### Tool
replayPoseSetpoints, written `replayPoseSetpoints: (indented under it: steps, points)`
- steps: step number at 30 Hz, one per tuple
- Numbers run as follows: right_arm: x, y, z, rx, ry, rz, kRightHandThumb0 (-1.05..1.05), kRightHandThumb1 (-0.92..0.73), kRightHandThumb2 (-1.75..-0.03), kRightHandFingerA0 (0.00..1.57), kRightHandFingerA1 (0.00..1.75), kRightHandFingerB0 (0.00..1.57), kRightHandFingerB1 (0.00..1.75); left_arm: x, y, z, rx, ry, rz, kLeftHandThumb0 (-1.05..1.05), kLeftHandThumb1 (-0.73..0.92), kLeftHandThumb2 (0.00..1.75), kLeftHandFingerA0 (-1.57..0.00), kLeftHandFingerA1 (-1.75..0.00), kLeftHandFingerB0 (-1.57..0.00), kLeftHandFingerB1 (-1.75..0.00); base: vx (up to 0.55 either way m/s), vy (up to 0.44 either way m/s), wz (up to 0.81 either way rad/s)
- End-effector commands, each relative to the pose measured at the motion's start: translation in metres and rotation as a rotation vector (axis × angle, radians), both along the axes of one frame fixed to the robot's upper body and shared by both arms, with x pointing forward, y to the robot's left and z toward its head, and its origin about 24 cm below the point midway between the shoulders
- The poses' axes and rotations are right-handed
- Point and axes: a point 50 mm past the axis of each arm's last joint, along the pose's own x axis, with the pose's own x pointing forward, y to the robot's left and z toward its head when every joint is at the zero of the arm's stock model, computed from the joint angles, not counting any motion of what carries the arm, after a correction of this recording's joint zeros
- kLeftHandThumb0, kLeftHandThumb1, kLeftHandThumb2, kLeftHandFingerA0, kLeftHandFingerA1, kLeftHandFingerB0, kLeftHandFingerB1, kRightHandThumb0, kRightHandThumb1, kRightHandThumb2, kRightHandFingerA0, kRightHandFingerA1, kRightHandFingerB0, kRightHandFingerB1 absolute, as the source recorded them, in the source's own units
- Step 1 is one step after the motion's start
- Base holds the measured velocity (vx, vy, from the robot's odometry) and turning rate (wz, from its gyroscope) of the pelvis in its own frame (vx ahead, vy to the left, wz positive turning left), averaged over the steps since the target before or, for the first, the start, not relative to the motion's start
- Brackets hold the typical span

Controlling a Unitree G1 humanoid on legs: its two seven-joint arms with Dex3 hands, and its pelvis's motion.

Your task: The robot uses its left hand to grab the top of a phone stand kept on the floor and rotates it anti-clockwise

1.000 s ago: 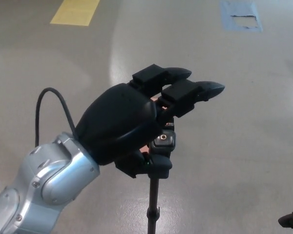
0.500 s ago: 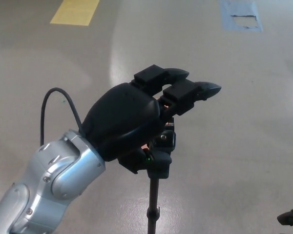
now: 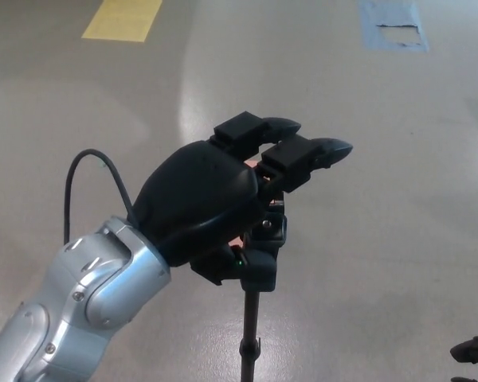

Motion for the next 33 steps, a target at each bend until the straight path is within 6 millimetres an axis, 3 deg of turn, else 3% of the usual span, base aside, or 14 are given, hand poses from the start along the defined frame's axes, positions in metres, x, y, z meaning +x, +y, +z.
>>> replayPoseSetpoints:
  steps: [1,3,5,9,10,13,14,16,19,25,26,31,32,33]
  points:
    - [0.002,-0.007,0.006,-0.020,-0.005,-0.003,-0.47,-0.67,-0.80,0.27,0.46,0.08,0.35,0.000,0.003,-0.003,0.020,-0.018,0.002,-0.50,0.40,0.62,-0.09,-0.34,-0.07,-0.32,0.00,0.000,0.00]
    - [0.002,-0.007,0.006,-0.015,-0.003,-0.003,-0.40,-0.79,-0.65,0.31,0.39,0.12,0.26,-0.001,0.004,-0.004,0.022,-0.015,0.004,-0.45,0.31,0.67,-0.08,-0.40,0.00,-0.36,0.00,0.000,0.00]
    - [0.002,-0.006,0.006,-0.013,-0.004,-0.001,-0.47,-0.68,-0.79,0.25,0.44,0.09,0.35,-0.001,0.004,-0.006,0.024,-0.012,0.007,-0.52,0.41,0.60,-0.10,-0.33,-0.08,-0.32,0.00,0.000,0.00]
    - [0.003,-0.006,0.006,-0.014,-0.006,0.002,-0.46,-0.68,-0.79,0.26,0.45,0.09,0.35,0.000,0.005,-0.007,0.026,-0.007,0.011,-0.44,0.46,0.56,-0.12,-0.30,-0.08,-0.28,0.00,0.000,0.00]
    - [0.004,-0.006,0.006,-0.012,-0.005,-0.001,-0.46,-0.68,-0.78,0.25,0.44,0.09,0.35,0.000,0.005,-0.007,0.028,-0.007,0.012,-0.46,0.31,0.67,-0.08,-0.40,0.00,-0.36,0.00,0.000,0.00]
    - [0.004,-0.006,0.007,-0.003,-0.007,-0.006,-0.46,-0.68,-0.78,0.28,0.46,0.10,0.35,0.000,0.005,-0.007,0.033,-0.009,0.014,-0.53,0.39,0.60,-0.09,-0.34,-0.04,-0.32,0.00,0.000,0.00]
    - [0.004,-0.006,0.007,-0.001,-0.008,-0.008,-0.39,-0.79,-0.63,0.34,0.40,0.14,0.27,0.001,0.006,-0.008,0.032,-0.012,0.014,-0.27,0.29,0.84,0.00,-0.48,0.00,-0.48,0.00,0.000,0.00]
    - [0.005,-0.006,0.007,-0.001,-0.009,-0.009,-0.46,-0.68,-0.79,0.29,0.47,0.10,0.35,0.001,0.006,-0.008,0.031,-0.015,0.014,-0.27,0.30,0.84,0.00,-0.48,0.00,-0.48,0.00,0.000,0.00]
    - [0.006,-0.005,0.008,-0.003,-0.011,-0.003,-0.46,-0.68,-0.79,0.28,0.46,0.10,0.35,0.002,0.006,-0.009,0.033,-0.018,0.017,-0.27,0.29,0.84,0.00,-0.47,0.00,-0.48,0.00,0.000,0.00]
    - [0.007,-0.005,0.009,0.001,-0.014,-0.005,-0.39,-0.79,-0.63,0.33,0.41,0.14,0.27,0.004,0.007,-0.009,0.034,-0.020,0.021,-0.27,0.30,0.84,0.00,-0.47,0.00,-0.48,0.00,0.000,0.00]
    - [0.007,-0.005,0.009,-0.005,-0.015,-0.002,-0.47,-0.67,-0.79,0.30,0.47,0.10,0.35,0.004,0.007,-0.010,0.038,-0.016,0.025,-0.26,0.30,0.84,0.00,-0.48,0.00,-0.48,0.00,0.000,0.00]
    - [0.008,-0.004,0.009,-0.015,-0.014,0.007,-0.47,-0.68,-0.80,0.29,0.47,0.09,0.35,0.006,0.008,-0.012,0.035,-0.021,0.034,-0.26,0.31,0.85,0.00,-0.47,0.00,-0.48,0.00,0.000,0.00]
    - [0.008,-0.004,0.009,-0.016,-0.014,0.008,-0.40,-0.79,-0.64,0.36,0.40,0.13,0.27,0.008,0.009,-0.013,0.028,-0.021,0.037,-0.26,0.34,0.87,0.00,-0.47,0.00,-0.47,0.00,0.000,0.00]
    - [0.008,-0.004,0.009,-0.016,-0.015,0.009,-0.40,-0.79,-0.64,0.36,0.40,0.13,0.27,0.009,0.009,-0.013,0.024,-0.021,0.040,-0.26,0.34,0.87,0.00,-0.47,0.00,-0.47,0.00,0.000,0.00]
